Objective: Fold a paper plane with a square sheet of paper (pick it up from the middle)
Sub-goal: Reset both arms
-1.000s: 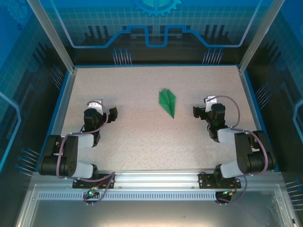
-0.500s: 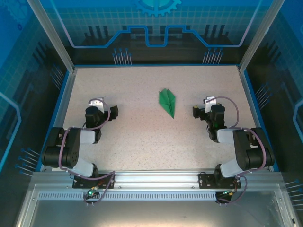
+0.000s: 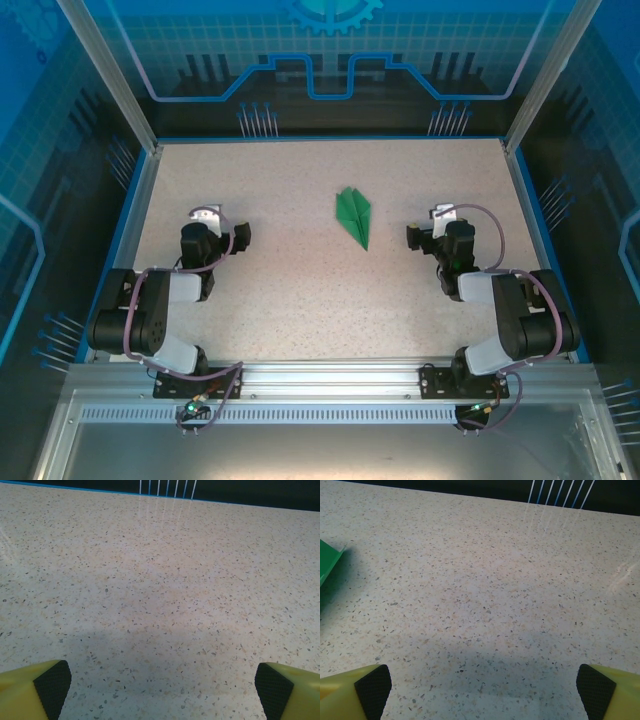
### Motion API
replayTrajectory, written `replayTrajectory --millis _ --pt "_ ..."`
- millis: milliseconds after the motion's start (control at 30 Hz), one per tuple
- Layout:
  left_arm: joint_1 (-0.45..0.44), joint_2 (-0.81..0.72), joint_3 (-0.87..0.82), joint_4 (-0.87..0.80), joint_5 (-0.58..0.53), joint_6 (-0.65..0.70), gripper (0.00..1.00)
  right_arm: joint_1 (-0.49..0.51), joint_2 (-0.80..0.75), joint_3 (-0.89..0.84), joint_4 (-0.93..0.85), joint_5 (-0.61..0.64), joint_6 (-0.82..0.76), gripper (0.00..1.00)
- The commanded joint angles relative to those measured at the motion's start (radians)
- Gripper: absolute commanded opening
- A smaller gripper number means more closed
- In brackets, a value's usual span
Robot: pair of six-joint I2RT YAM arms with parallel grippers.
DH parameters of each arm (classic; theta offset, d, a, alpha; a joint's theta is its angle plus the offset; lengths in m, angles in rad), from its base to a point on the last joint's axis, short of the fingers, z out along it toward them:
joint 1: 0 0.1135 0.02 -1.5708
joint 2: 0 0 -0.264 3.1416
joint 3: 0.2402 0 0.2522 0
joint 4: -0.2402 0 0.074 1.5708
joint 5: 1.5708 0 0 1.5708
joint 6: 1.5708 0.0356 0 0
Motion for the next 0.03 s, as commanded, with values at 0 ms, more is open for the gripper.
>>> replayTrajectory --millis 0 --pt "-0.006 0.004 0.023 -0.003 0.022 0.02 0.99 -0.005 0.011 0.015 0.028 -0.007 0.002 0.99"
